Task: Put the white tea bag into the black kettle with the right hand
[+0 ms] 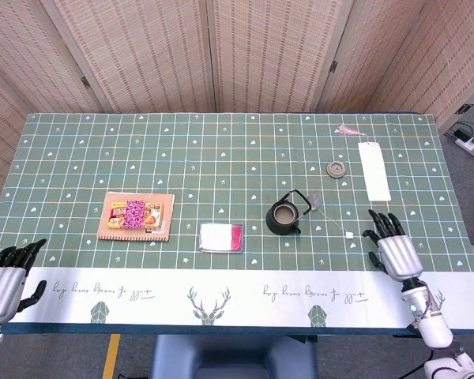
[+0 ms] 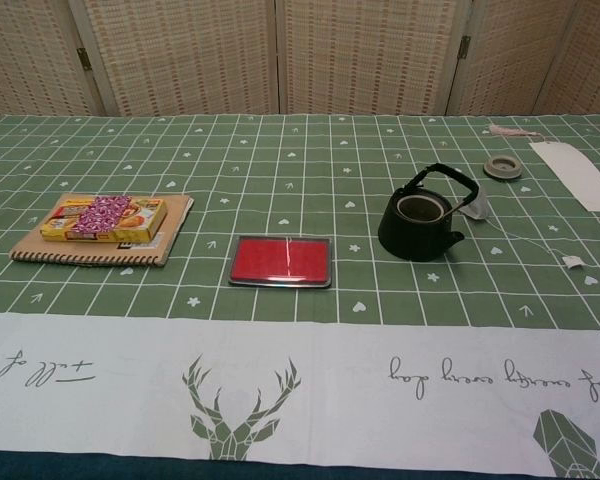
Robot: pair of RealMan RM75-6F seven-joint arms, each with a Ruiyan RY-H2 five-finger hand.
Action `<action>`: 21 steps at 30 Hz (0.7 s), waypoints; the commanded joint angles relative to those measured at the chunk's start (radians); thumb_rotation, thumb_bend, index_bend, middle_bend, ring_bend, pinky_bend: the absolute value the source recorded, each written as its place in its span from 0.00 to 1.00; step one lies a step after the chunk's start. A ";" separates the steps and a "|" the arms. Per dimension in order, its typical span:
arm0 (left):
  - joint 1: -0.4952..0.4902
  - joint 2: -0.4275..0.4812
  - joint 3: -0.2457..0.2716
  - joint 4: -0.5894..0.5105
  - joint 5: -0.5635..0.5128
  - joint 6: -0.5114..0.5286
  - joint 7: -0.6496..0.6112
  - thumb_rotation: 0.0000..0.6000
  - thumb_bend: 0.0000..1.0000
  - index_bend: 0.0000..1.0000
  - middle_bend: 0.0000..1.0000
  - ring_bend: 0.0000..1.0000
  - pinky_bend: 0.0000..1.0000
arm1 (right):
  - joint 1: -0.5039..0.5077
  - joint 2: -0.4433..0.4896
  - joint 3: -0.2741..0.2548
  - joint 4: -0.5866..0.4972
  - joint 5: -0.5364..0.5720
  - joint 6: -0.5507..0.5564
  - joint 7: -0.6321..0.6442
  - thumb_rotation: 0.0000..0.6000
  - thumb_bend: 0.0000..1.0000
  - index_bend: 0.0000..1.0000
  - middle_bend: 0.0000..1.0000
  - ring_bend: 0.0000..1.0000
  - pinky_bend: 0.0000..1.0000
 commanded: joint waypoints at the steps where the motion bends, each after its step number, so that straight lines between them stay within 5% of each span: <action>1: 0.000 0.002 0.000 0.000 0.003 0.001 -0.004 1.00 0.38 0.07 0.15 0.19 0.14 | 0.018 -0.024 -0.001 0.022 0.005 -0.022 -0.018 1.00 0.42 0.33 0.00 0.00 0.00; 21: 0.005 0.004 0.001 -0.003 0.009 0.010 -0.012 1.00 0.37 0.07 0.15 0.19 0.15 | 0.064 -0.203 0.030 0.262 0.052 -0.034 -0.037 1.00 0.42 0.36 0.00 0.00 0.00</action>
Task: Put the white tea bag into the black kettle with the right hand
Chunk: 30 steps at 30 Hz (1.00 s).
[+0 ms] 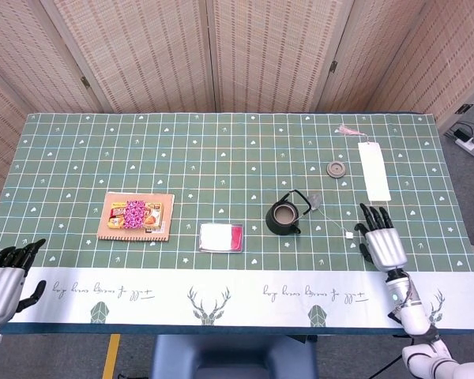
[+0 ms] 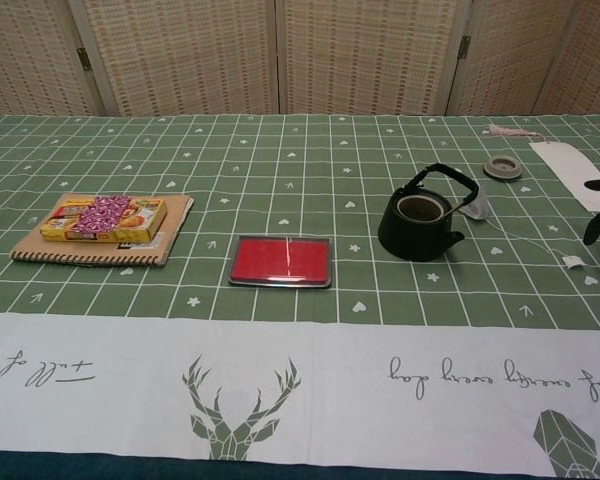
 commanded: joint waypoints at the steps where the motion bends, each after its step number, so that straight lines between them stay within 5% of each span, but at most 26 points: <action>1: 0.000 0.001 0.000 -0.001 -0.002 -0.002 0.000 1.00 0.37 0.07 0.15 0.19 0.15 | 0.008 -0.028 0.002 0.036 0.006 -0.005 0.004 1.00 0.42 0.37 0.00 0.00 0.00; 30: -0.002 0.005 -0.001 -0.004 -0.007 -0.009 0.002 1.00 0.37 0.07 0.15 0.19 0.15 | 0.049 -0.129 -0.004 0.183 0.012 -0.010 0.041 1.00 0.42 0.44 0.01 0.00 0.00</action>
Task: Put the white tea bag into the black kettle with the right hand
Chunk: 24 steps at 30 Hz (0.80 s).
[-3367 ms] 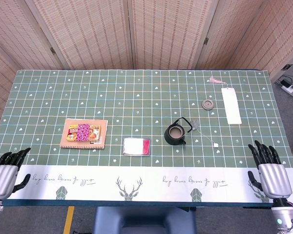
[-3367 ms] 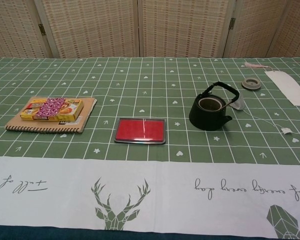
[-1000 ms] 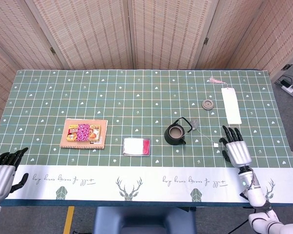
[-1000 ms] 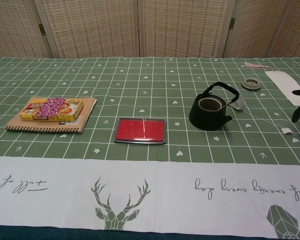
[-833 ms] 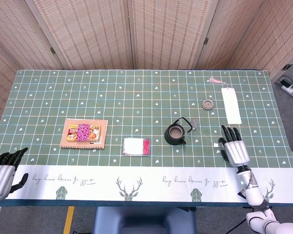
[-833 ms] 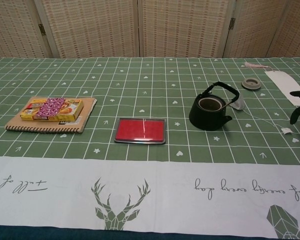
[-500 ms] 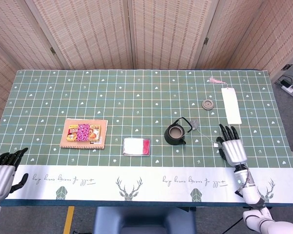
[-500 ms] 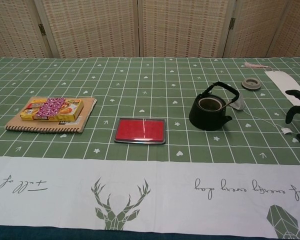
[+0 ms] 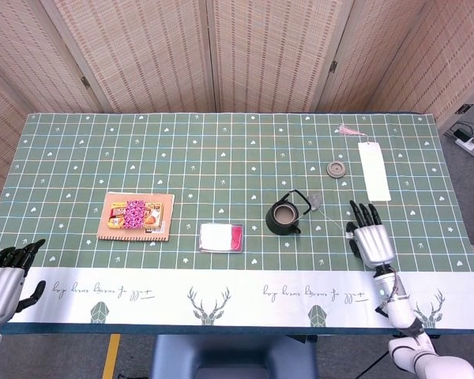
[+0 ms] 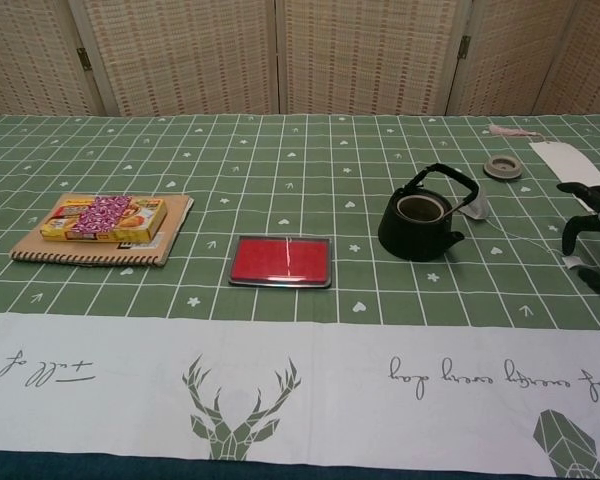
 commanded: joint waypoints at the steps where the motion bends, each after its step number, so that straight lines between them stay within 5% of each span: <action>1: 0.000 0.000 0.000 0.000 -0.001 -0.001 0.001 1.00 0.37 0.07 0.15 0.19 0.15 | 0.002 -0.003 0.000 0.004 0.001 -0.002 0.002 1.00 0.42 0.45 0.02 0.00 0.00; 24: 0.000 -0.003 0.000 0.007 0.007 0.006 -0.004 1.00 0.37 0.06 0.15 0.19 0.15 | 0.024 -0.020 0.006 0.035 0.015 -0.023 -0.010 1.00 0.42 0.56 0.07 0.00 0.00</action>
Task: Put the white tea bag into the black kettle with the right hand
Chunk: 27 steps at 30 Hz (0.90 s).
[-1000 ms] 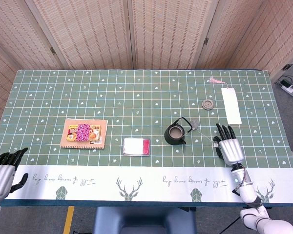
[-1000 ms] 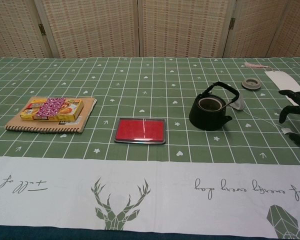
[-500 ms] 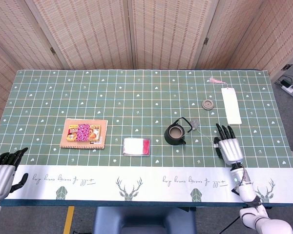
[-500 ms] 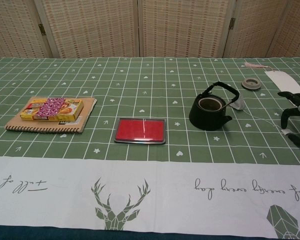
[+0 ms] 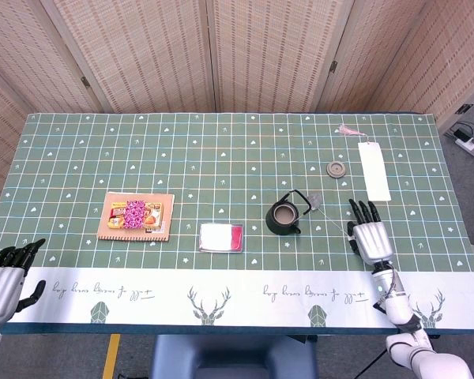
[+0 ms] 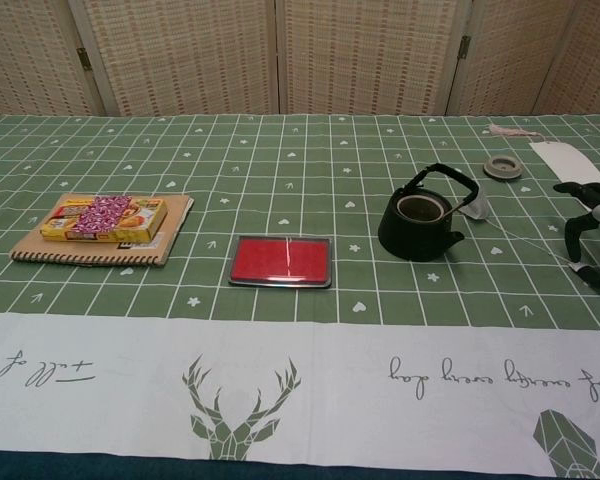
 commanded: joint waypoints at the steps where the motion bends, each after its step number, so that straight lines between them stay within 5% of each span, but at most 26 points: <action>1: 0.000 -0.001 0.000 0.001 0.002 0.002 0.000 1.00 0.37 0.06 0.15 0.19 0.15 | 0.002 0.000 0.001 -0.001 0.001 -0.001 -0.002 1.00 0.42 0.57 0.07 0.00 0.00; 19: 0.006 -0.006 -0.002 0.009 0.011 0.020 0.000 1.00 0.37 0.05 0.15 0.19 0.15 | 0.003 0.027 0.014 -0.034 0.009 0.043 -0.025 1.00 0.42 0.62 0.09 0.01 0.00; 27: 0.005 -0.007 -0.002 0.007 0.009 0.016 0.002 1.00 0.37 0.05 0.15 0.19 0.15 | 0.008 0.122 0.039 -0.224 -0.008 0.179 -0.058 1.00 0.42 0.62 0.10 0.01 0.00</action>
